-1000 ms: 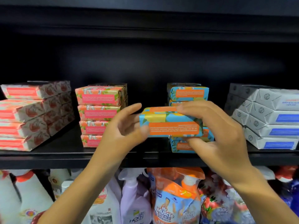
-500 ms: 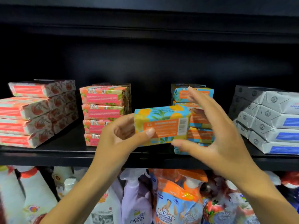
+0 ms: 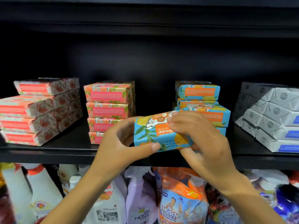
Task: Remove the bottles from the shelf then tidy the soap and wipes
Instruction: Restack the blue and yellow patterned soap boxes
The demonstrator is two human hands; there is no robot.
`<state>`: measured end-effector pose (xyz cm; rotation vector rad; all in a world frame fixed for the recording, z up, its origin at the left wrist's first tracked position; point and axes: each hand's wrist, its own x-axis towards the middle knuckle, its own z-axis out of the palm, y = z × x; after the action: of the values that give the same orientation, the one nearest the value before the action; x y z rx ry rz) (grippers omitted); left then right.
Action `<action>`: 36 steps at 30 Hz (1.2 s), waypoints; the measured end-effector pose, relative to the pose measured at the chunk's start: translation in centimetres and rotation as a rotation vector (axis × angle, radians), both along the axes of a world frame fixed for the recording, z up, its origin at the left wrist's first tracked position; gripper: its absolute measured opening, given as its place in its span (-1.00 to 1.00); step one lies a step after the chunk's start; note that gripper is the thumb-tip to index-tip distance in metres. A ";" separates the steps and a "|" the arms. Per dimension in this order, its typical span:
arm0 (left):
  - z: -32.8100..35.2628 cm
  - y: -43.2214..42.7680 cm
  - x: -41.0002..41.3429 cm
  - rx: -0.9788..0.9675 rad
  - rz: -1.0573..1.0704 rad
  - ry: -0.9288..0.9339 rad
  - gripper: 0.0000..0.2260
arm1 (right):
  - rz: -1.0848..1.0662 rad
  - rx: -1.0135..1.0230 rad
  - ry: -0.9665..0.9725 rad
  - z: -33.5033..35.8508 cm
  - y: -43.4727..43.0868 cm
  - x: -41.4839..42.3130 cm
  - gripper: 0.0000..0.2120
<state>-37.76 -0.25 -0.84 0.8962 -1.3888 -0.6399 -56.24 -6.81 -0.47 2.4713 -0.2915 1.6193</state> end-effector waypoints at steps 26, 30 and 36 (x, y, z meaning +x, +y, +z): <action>-5.0 -0.6 0.3 -0.435 0.822 -0.896 -0.66 | -0.326 0.271 0.072 -7.8 -0.4 -1.8 -0.82; -4.5 -1.3 0.3 -0.456 0.783 -0.901 -0.71 | -0.334 0.278 0.075 -7.8 -0.4 -1.7 -0.81; -3.7 -2.4 0.2 -0.412 0.757 -1.011 -0.76 | -0.316 0.287 0.062 -7.8 -0.3 -1.6 -0.80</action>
<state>-37.56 -2.62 -4.49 1.3541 -1.7579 0.7682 -57.84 -7.10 -8.24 2.5017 -0.9122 1.4511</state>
